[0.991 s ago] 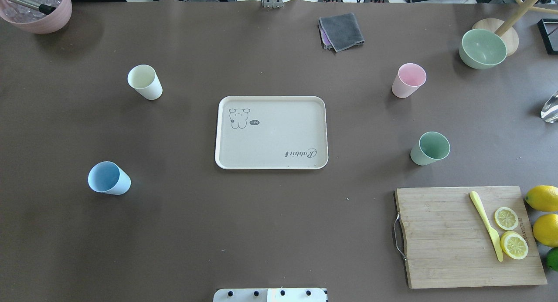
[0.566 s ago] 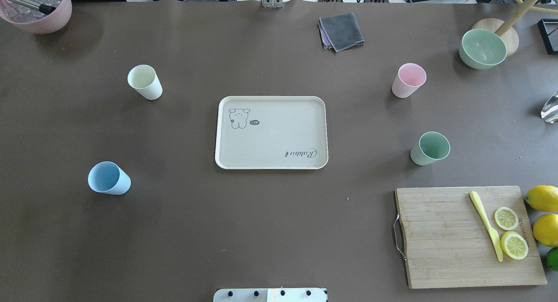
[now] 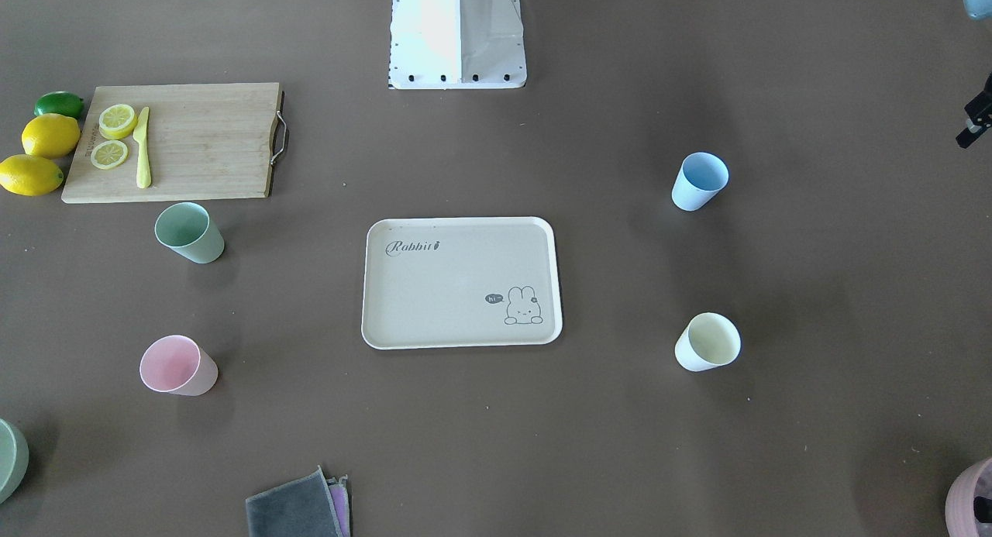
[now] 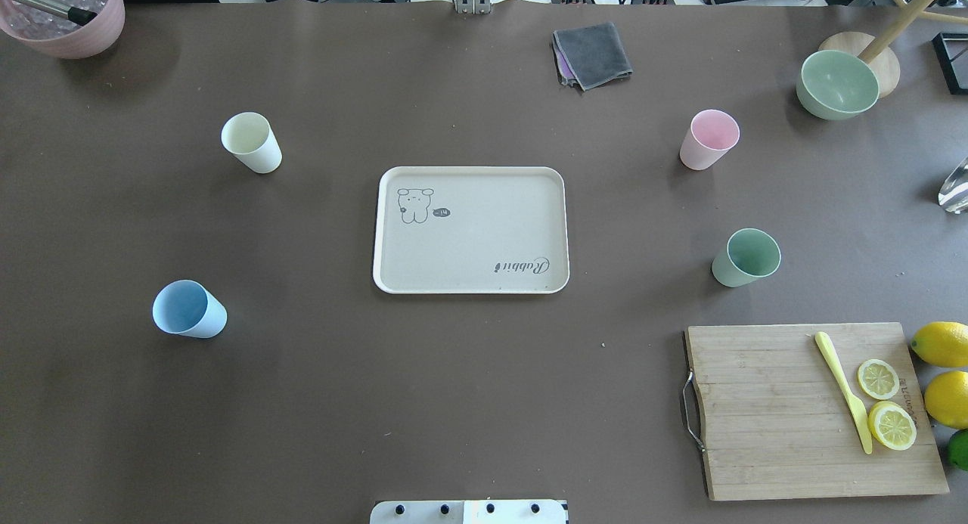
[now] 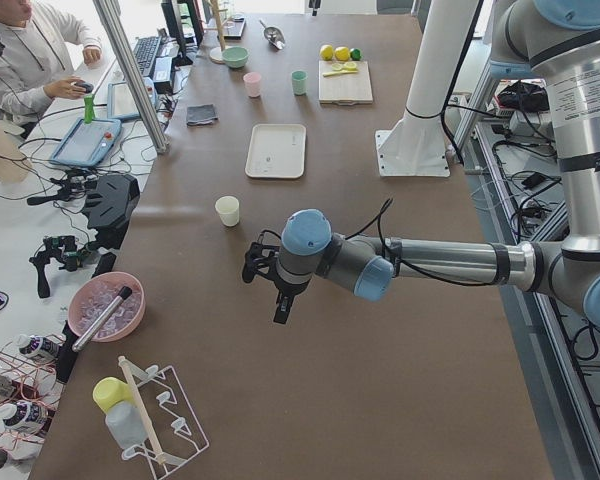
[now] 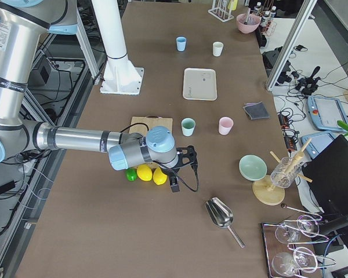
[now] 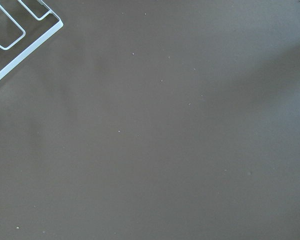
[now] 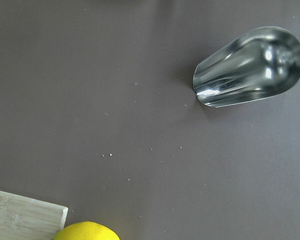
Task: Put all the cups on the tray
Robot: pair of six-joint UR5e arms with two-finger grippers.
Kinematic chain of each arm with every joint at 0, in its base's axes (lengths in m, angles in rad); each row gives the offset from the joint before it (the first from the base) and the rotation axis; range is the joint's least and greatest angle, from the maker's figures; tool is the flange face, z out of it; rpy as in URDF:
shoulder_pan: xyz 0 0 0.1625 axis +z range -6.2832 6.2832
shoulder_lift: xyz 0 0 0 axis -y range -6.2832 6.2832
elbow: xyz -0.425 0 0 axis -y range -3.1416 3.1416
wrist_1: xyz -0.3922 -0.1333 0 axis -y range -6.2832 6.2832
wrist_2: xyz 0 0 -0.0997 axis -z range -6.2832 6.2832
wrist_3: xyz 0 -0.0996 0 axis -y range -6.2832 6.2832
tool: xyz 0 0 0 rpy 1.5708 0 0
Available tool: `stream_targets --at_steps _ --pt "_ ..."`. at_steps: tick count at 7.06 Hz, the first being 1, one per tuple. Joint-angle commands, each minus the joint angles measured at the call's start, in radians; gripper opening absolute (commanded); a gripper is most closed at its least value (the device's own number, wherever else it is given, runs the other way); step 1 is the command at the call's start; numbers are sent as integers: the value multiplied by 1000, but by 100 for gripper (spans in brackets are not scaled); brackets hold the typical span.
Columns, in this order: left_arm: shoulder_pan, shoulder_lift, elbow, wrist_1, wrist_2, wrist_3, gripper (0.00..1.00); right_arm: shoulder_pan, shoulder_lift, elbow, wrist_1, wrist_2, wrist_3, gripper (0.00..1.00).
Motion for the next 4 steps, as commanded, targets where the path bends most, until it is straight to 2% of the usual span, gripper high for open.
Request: stream_targets --at_steps 1,2,3,4 --pt "0 -19 -7 8 -26 0 98 -1 3 4 3 33 9 100" --pt "2 -31 -3 19 -34 3 98 -1 4 9 5 82 12 100" --pt "0 -19 -4 19 -32 7 98 -2 22 6 38 91 32 100" --pt "3 -19 5 19 -28 0 98 -37 76 9 46 105 192 99"
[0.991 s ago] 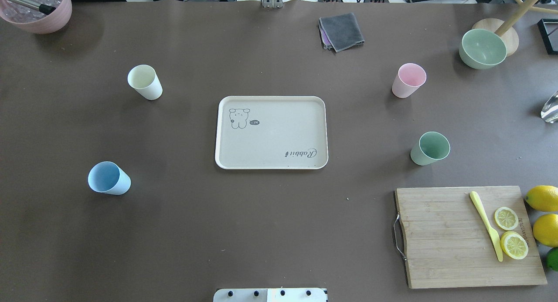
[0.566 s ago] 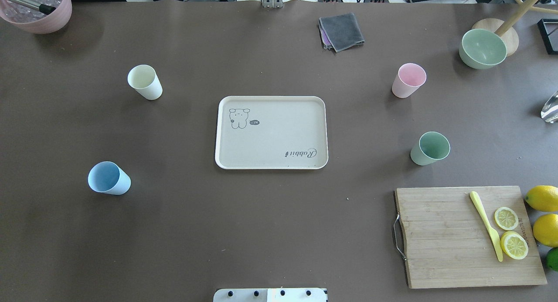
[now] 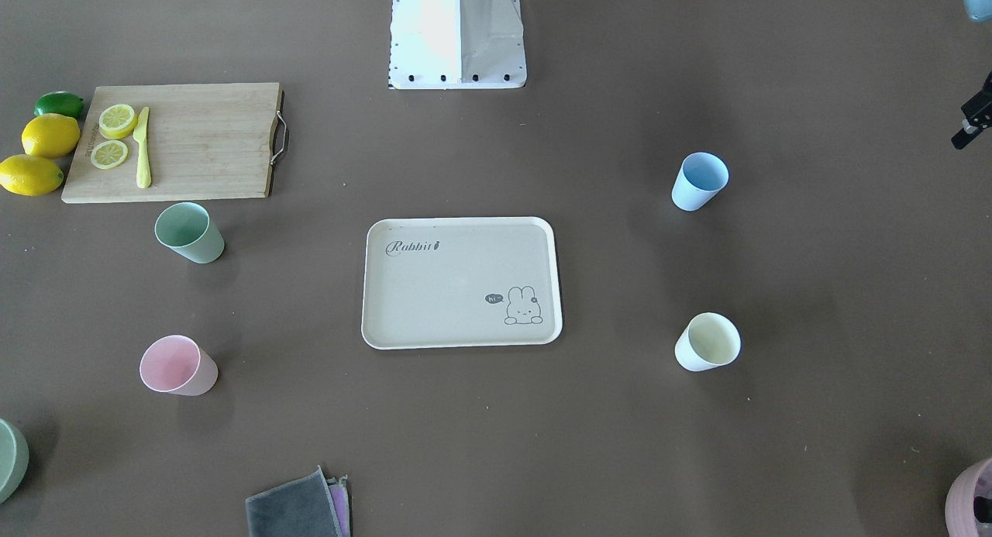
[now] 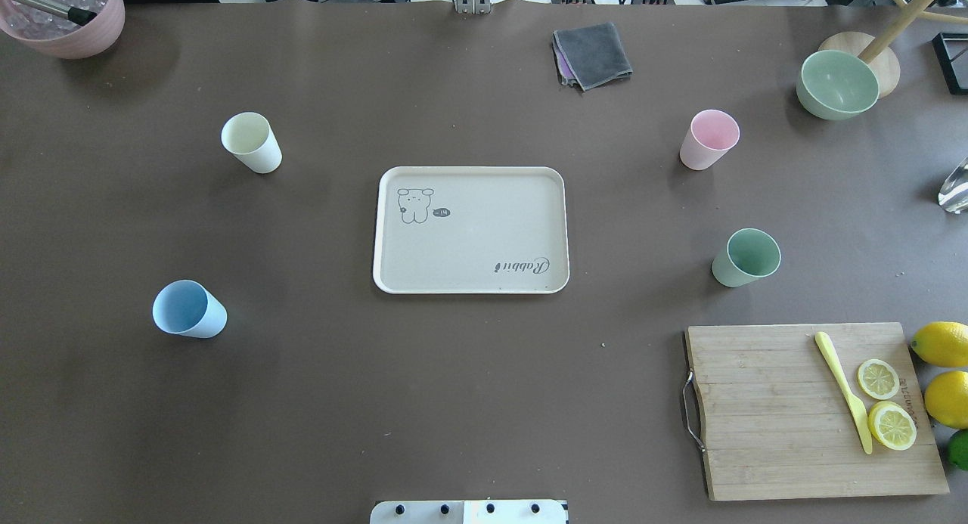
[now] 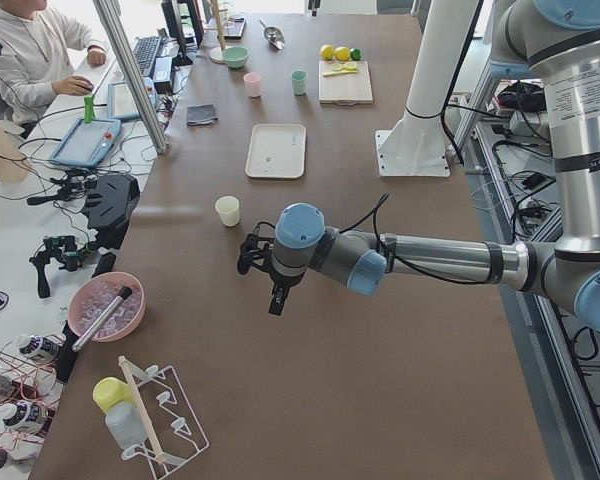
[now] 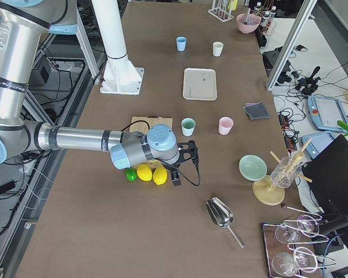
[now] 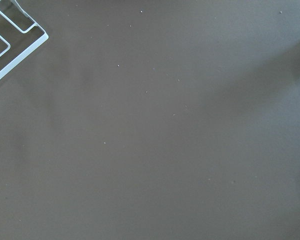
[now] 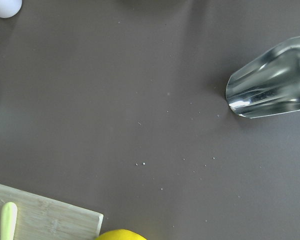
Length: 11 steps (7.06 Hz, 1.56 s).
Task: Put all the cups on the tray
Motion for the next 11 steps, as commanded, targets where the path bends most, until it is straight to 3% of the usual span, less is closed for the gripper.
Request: stream_targets --at_steps 1,4,7,9,10,11 --pt "3 2 10 3 11 -6 98 -106 96 4 57 29 248 99" --pt "5 4 13 0 31 -16 98 -377 242 -1 72 -104 430 94" --pt "7 -9 11 -5 38 -58 98 -566 309 -10 69 -218 569 92" --pt "7 -9 8 -5 38 -58 98 -594 351 -79 75 -238 608 86" --pt "7 -9 2 -5 38 -59 98 -596 351 -108 75 -237 603 80" --pt "7 -9 2 -5 38 -59 98 -594 347 -105 75 -224 606 49"
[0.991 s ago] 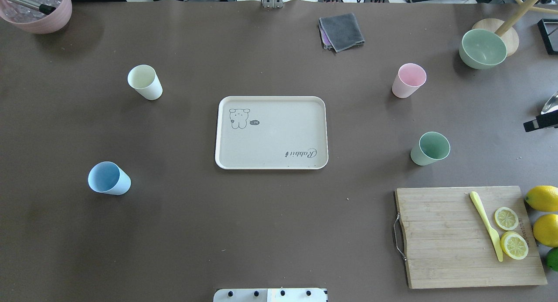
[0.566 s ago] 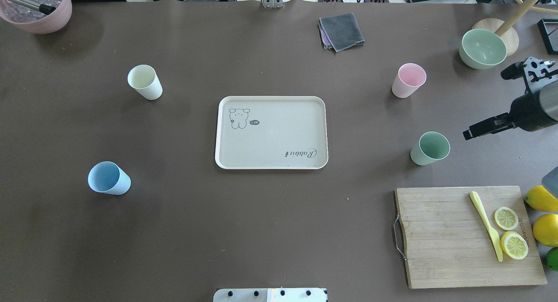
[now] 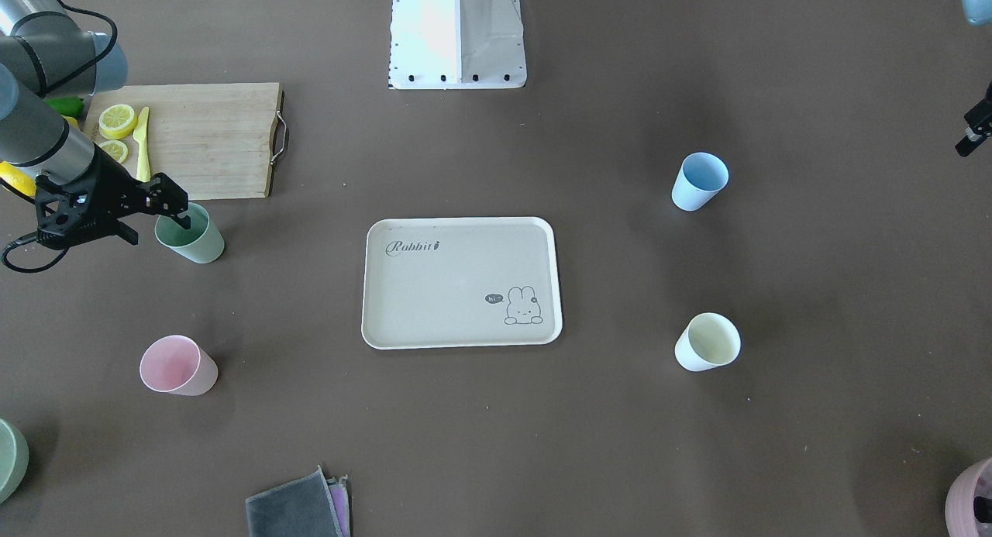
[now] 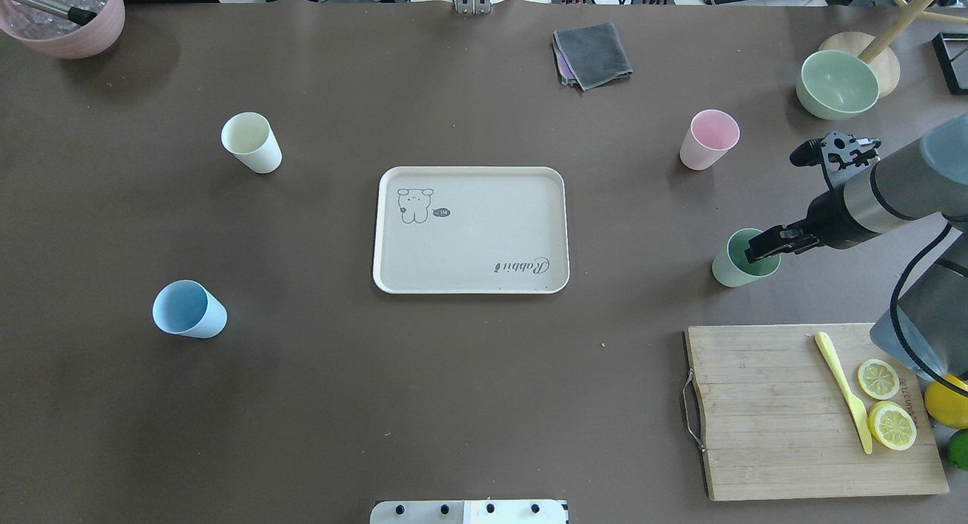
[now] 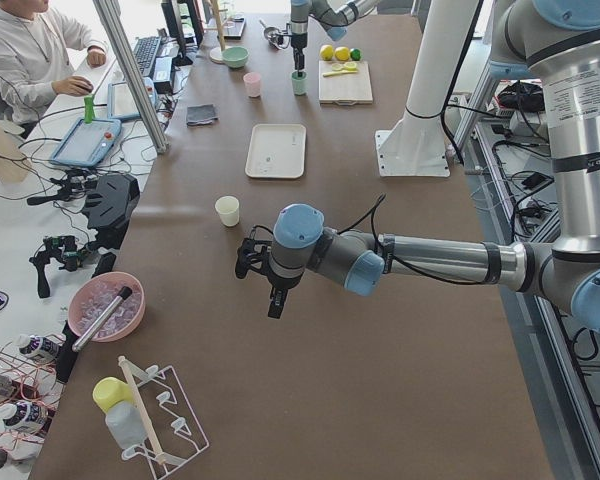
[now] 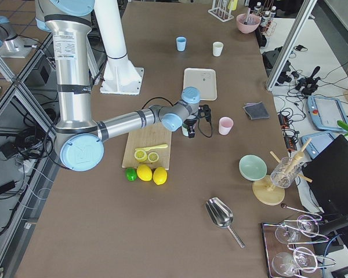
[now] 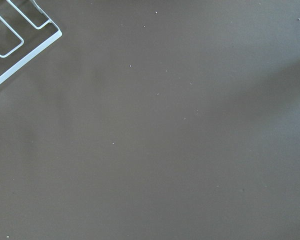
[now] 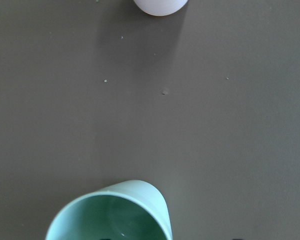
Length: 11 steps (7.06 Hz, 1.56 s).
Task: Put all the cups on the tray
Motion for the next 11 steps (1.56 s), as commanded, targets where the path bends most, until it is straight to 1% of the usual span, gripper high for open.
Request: stream_targets --at_steps 1,2,3,4,5,6,7,8,9,10,11 --pt "0 -2 -2 0 0 -1 98 -5 6 -13 -1 12 6 0" --pt "6 -20 -2 -2 -8 -60 98 -5 10 -8 -5 18 8 0" --pt "74 -67 -5 -3 -2 -206 98 -3 10 -4 -7 38 8 0" --pt "131 -95 -20 -18 11 -320 98 1 33 21 -36 67 34 0" --pt "235 -112 -65 -44 67 -464 98 6 123 39 -112 111 111 0" --pt "362 -135 -85 -82 184 -597 97 -3 201 38 -157 107 177 0" --pt "456 -167 -90 -98 233 -723 97 -33 257 38 -167 99 268 0" --pt "524 -175 -115 -98 265 -773 97 -84 315 32 -167 60 354 0" --pt "590 -183 -120 -98 308 -793 97 -145 372 21 -185 -6 421 0" --pt "656 -181 -111 -98 358 -792 92 -187 406 19 -212 -45 455 0" --pt "702 -175 -110 -98 367 -785 89 -219 424 19 -214 -75 488 0"
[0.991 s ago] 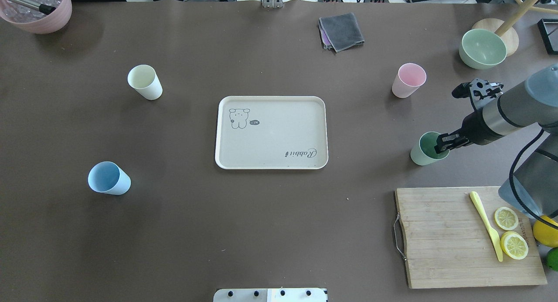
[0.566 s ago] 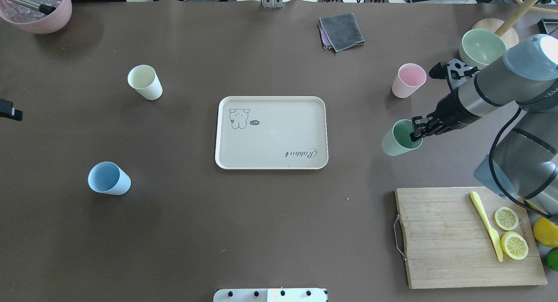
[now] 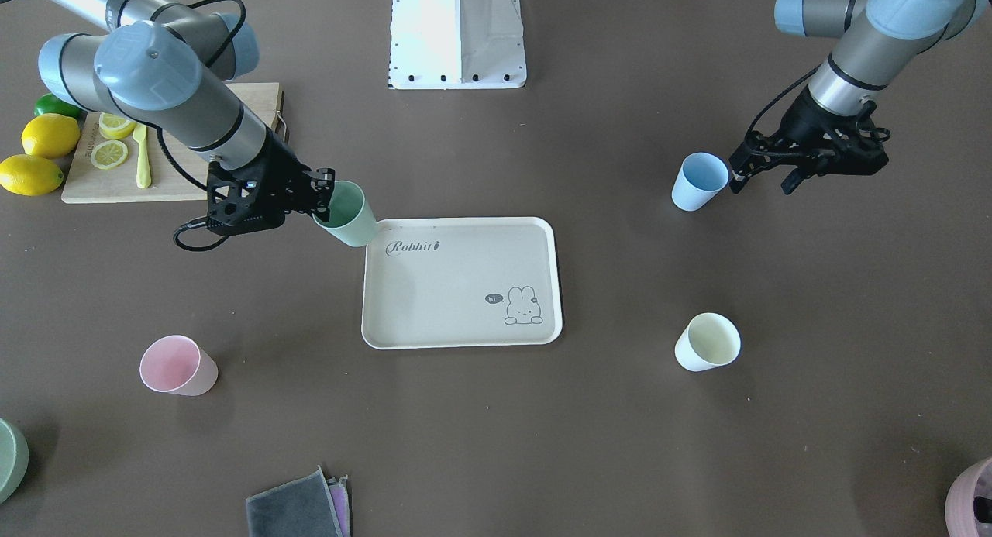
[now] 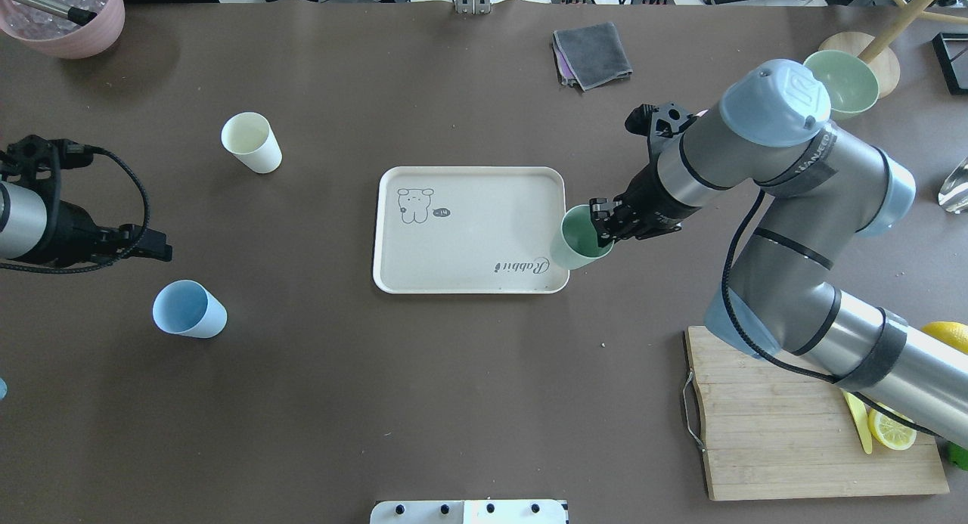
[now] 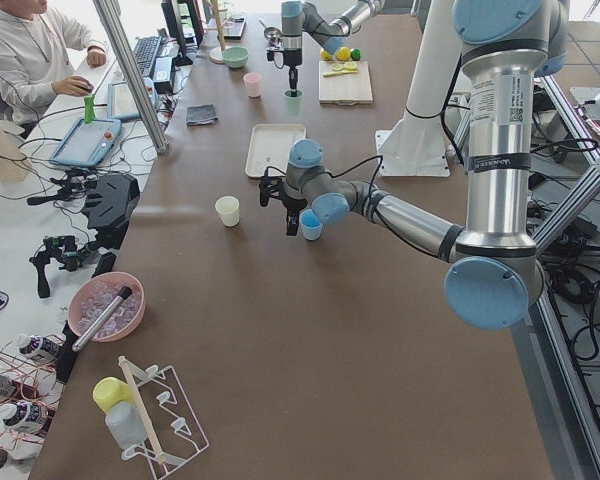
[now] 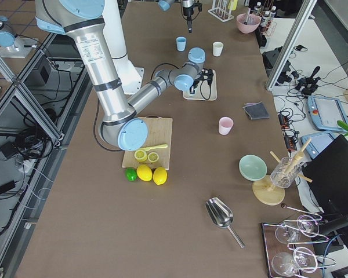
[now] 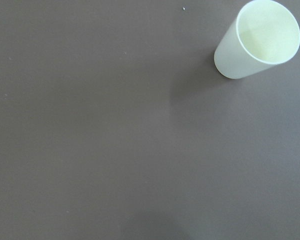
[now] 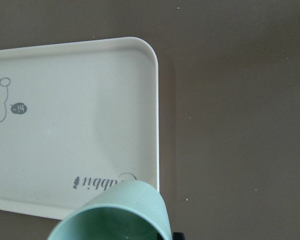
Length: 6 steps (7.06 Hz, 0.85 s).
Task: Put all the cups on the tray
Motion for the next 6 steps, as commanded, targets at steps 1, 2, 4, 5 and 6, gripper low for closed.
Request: stream_targets --at_steps 1,2,4,5,6 --pt "96 5 1 0 30 4 89 -64 48 -2 -12 -61 77 0" --pt "110 6 2 0 47 4 79 -72 52 -5 -12 -69 84 0" --pt "126 6 21 1 48 2 0 -75 106 -63 -38 -95 84 0" --pt "126 -3 15 3 44 2 0 -80 118 -68 -46 -95 84 0" --pt "124 -29 3 6 38 -1 0 -94 123 -71 -55 -99 90 0"
